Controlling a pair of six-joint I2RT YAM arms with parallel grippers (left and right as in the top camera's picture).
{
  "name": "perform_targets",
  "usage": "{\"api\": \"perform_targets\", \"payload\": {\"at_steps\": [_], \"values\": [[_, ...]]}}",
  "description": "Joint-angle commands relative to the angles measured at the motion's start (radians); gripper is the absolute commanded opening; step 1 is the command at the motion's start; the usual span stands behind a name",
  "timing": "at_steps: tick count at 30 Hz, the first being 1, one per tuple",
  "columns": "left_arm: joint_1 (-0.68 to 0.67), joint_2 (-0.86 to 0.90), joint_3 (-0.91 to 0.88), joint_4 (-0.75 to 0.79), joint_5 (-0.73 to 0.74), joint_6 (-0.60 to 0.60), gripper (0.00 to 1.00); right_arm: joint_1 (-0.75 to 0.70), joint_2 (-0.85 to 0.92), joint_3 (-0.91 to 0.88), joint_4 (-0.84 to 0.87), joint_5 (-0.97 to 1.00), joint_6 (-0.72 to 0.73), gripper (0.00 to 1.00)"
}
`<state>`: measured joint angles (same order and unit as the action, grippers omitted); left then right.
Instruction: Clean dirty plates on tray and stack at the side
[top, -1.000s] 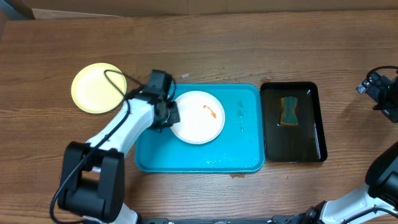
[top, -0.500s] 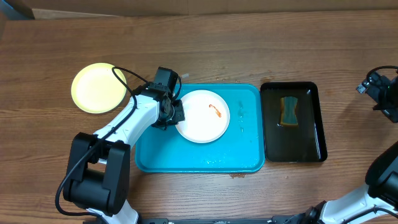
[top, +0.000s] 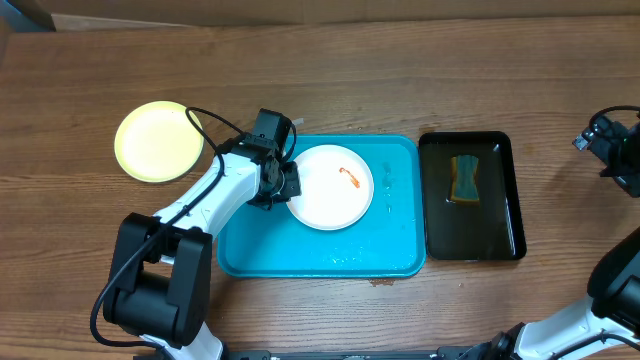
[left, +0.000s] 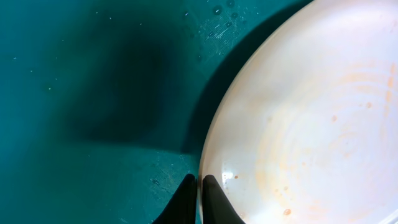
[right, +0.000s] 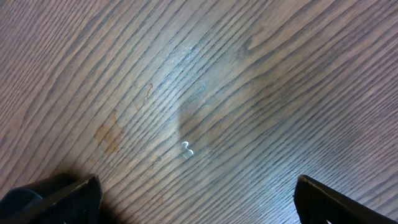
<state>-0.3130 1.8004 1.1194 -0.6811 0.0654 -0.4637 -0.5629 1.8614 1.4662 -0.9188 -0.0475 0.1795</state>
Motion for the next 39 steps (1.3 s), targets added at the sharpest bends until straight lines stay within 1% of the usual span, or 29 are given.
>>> {"api": "perform_targets", "payload": {"at_steps": [1,3,8,11,13,15,17,18,19,21,25,34,39], "values": [[-0.006,0.012,0.018,-0.002,0.01,0.019,0.08,0.0,-0.019,0.018,0.056,0.002,0.0,1.0],[-0.006,0.012,0.018,-0.003,0.013,0.019,0.08,0.0,-0.019,0.018,0.085,0.002,0.0,1.0],[-0.008,0.012,0.018,-0.003,0.013,0.019,0.09,0.0,-0.019,0.018,0.087,-0.013,0.008,1.0],[-0.008,0.012,0.018,-0.007,0.013,0.019,0.1,0.0,-0.019,0.018,0.042,-0.155,0.002,1.0],[-0.008,0.012,0.018,-0.01,0.013,0.019,0.1,0.0,-0.019,0.018,0.026,-0.267,-0.042,1.0],[-0.008,0.012,0.018,-0.011,0.013,0.019,0.11,0.0,-0.019,0.018,0.011,-0.376,-0.053,1.0],[-0.008,0.012,0.018,-0.015,0.013,0.019,0.11,0.008,-0.02,0.018,-0.01,-0.44,-0.048,0.83],[-0.008,0.012,0.018,-0.018,0.013,0.019,0.11,0.019,-0.021,0.018,-0.029,-0.457,-0.049,0.79],[-0.008,0.012,0.018,-0.02,0.013,0.019,0.11,0.032,-0.021,0.018,-0.045,-0.452,-0.05,0.75],[-0.008,0.012,0.018,-0.022,0.013,0.019,0.11,0.068,-0.025,0.018,-0.084,-0.423,-0.053,0.74],[-0.008,0.012,0.018,-0.022,0.013,0.019,0.12,0.175,-0.029,0.018,-0.139,-0.329,-0.053,0.74],[-0.008,0.012,0.018,-0.029,0.013,0.019,0.12,0.456,-0.031,0.018,-0.179,-0.063,-0.052,0.75],[-0.008,0.012,0.018,-0.029,0.013,0.019,0.13,0.563,-0.031,0.019,-0.191,-0.007,-0.052,0.75]]}}
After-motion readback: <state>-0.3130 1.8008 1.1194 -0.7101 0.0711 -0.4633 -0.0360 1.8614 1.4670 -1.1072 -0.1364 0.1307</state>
